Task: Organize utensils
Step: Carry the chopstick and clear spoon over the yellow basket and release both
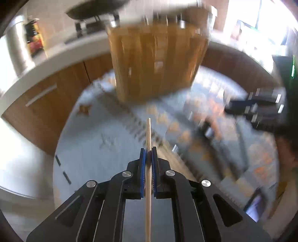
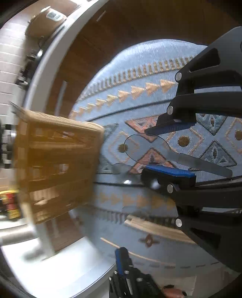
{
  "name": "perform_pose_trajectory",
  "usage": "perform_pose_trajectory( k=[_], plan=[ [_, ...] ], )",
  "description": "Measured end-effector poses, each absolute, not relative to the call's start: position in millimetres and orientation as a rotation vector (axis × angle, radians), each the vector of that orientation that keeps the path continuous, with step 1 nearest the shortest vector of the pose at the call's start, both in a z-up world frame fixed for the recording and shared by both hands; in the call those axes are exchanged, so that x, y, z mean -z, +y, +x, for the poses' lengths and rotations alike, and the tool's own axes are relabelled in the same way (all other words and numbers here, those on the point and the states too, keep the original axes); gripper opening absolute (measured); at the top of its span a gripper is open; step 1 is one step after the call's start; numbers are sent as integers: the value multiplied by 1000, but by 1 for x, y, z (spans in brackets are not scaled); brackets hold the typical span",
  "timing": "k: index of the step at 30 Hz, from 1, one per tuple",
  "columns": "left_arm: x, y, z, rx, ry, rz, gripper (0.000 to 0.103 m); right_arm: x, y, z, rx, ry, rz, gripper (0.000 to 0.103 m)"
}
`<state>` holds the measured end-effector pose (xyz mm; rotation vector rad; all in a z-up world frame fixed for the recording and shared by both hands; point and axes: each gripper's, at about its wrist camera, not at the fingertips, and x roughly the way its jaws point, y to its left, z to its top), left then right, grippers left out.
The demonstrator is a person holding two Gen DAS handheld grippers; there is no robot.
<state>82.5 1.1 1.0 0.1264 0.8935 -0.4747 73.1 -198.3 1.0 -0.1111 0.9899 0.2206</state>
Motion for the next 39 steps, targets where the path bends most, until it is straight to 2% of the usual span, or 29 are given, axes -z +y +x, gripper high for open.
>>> perform_pose_trajectory(
  k=[8, 16, 21, 26, 31, 39],
  plan=[
    [-59, 6, 66, 535, 588, -152, 4, -61, -218, 51, -312, 728, 29, 30],
    [-132, -5, 78, 506, 281, -219, 4, -143, -215, 47, -293, 403, 54, 30],
    [-163, -17, 102, 486, 152, -254, 4, -176, -208, 79, -212, 271, 42, 30],
    [-170, -31, 130, 435, 60, -276, 4, -181, -204, 120, -83, 177, 19, 30],
    [-155, -47, 161, 416, 50, -268, 4, -164, -208, 154, 20, 129, -5, 30],
    [-122, -47, 191, 358, 77, -288, 4, -125, -208, 181, 50, 169, -29, 31]
  ],
)
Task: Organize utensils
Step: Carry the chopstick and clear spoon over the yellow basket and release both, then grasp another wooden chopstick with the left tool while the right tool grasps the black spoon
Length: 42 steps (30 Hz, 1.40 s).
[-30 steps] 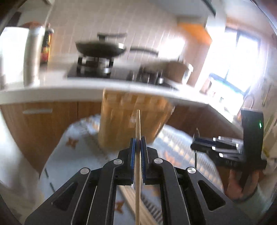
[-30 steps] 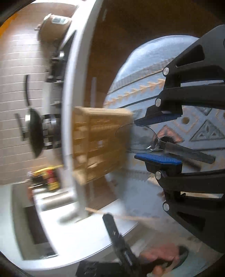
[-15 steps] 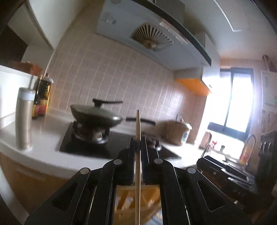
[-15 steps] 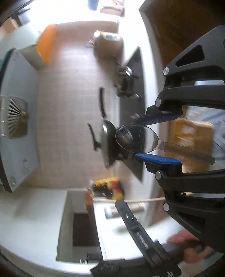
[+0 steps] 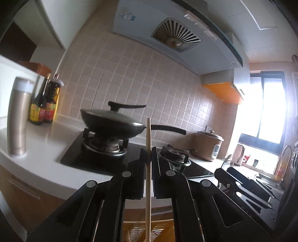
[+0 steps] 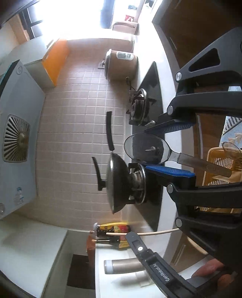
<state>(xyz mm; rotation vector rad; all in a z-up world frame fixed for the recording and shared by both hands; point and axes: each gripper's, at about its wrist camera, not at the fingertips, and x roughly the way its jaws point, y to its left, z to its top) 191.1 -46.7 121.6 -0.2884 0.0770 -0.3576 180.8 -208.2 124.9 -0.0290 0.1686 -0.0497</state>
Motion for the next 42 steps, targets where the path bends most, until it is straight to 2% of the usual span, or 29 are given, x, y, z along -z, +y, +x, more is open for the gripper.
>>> perform_pose_trajectory(
  k=[5, 7, 8, 11, 13, 17, 20, 24, 27, 30, 36, 40, 42],
  plan=[
    [-113, -43, 190, 363, 91, -276, 5, -108, -210, 182, 45, 198, -37, 31],
    [-111, -42, 188, 377, 106, -264, 14, -104, -210, 178, 43, 209, -38, 31],
    [-111, -41, 186, 380, 113, -258, 23, -102, -210, 177, 35, 221, -37, 31],
    [-112, -34, 176, 383, 122, -248, 29, -101, -214, 169, 1, 257, -14, 34],
    [-115, -27, 168, 393, 133, -249, 30, -104, -217, 161, -20, 271, 8, 61],
    [-128, -11, 147, 407, 148, -256, 34, -115, -226, 141, -17, 297, 40, 61],
    [-140, 0, 127, 396, 161, -234, 46, -128, -237, 121, -25, 337, 85, 61],
    [-157, 20, 104, 414, 211, -259, 46, -143, -248, 97, -67, 439, 130, 61],
    [-163, 30, 96, 442, 307, -263, 50, -147, -250, 84, -94, 534, 135, 61],
    [-155, 25, 101, 366, 518, -165, 56, -140, -251, 78, -136, 662, 139, 61],
    [-73, 13, 113, 406, 877, -60, 56, -90, -245, 79, -219, 919, 157, 61],
    [-21, 22, 126, 435, 1051, -114, 54, -41, -236, 89, -226, 1083, 155, 61],
    [1, 23, 128, 458, 1120, -128, 49, -14, -233, 94, -223, 1153, 170, 61]
  ],
)
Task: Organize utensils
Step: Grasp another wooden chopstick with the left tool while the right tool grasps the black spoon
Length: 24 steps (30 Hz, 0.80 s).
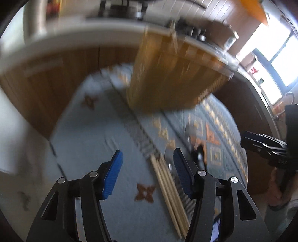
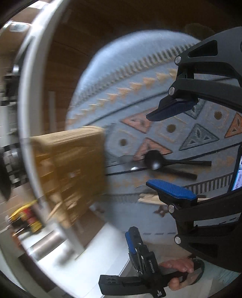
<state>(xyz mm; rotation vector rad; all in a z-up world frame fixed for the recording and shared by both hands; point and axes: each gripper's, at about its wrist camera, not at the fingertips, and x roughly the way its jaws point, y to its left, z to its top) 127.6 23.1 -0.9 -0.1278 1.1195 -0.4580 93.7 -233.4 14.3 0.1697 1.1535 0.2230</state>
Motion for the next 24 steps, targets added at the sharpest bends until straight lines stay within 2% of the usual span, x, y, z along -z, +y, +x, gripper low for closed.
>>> perform_pose_trajectory(
  k=[2, 5, 10, 18, 24],
  plan=[
    [19, 17, 125, 467, 1161, -96, 47, 3, -231, 99, -227, 1196, 175, 60],
    [35, 5, 114, 500, 1184, -38, 47, 24, -219, 102, -239, 1249, 140, 54],
    [49, -12, 98, 522, 1200, 57, 43, 46, -197, 100, -284, 1303, 68, 39],
    [57, -38, 79, 474, 1153, 242, 41, 62, -167, 87, -292, 1293, -41, 37],
    [55, -52, 76, 455, 1135, 331, 41, 66, -154, 86, -269, 1256, -160, 26]
  ],
)
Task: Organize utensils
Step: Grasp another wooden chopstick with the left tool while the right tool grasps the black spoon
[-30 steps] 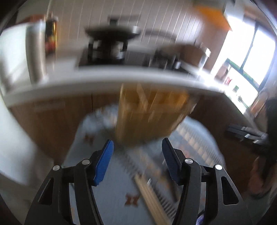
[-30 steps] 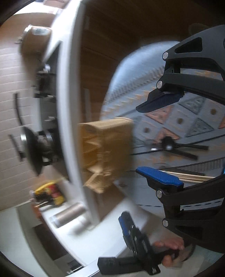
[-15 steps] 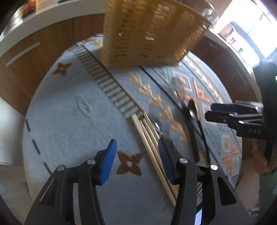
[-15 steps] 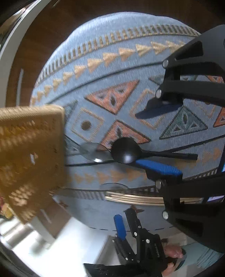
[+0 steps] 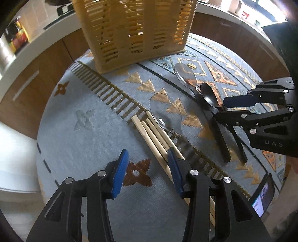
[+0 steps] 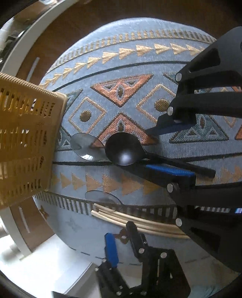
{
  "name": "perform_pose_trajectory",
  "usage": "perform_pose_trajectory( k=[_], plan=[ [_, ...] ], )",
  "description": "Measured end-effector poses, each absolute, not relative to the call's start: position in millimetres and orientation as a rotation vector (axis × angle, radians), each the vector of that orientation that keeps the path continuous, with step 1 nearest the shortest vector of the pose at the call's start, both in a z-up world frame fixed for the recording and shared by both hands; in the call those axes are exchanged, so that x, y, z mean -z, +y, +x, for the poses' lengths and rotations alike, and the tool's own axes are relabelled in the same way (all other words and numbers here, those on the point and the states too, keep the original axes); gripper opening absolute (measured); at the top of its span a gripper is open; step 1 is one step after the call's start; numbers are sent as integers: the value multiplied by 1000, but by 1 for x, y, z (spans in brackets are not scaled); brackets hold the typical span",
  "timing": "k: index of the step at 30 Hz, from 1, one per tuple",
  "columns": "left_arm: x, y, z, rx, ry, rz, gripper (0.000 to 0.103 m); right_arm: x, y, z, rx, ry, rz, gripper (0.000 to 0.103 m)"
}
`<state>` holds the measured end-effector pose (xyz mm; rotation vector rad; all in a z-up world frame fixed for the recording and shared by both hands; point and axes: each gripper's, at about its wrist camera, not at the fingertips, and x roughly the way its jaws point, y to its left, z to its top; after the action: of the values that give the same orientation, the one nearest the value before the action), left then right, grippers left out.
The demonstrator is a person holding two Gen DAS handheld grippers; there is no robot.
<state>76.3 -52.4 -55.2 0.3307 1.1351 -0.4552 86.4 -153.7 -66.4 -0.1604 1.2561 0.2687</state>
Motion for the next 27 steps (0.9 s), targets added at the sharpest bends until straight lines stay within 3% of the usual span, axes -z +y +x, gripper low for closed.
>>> perform_pose_trajectory(
  k=[3, 14, 16, 18, 22, 23, 27],
  plan=[
    [53, -42, 75, 475, 1152, 321, 41, 67, -153, 81, -266, 1245, -190, 21],
    [56, -55, 86, 414, 1205, 371, 42, 68, -143, 71, -242, 1229, -222, 20],
    [55, -56, 86, 424, 1210, 377, 35, 69, -139, 70, -241, 1224, -219, 16],
    [53, -59, 86, 412, 1200, 390, 10, 68, -139, 66, -245, 1215, -224, 6],
    [51, -47, 85, 409, 1193, 340, 5, 63, -145, 60, -225, 1179, -248, 5],
    [48, -42, 85, 399, 1182, 322, 0, 61, -148, 59, -217, 1170, -244, 5],
    [42, -21, 87, 356, 1162, 254, 0, 57, -163, 60, -183, 1172, -205, 5]
  ],
)
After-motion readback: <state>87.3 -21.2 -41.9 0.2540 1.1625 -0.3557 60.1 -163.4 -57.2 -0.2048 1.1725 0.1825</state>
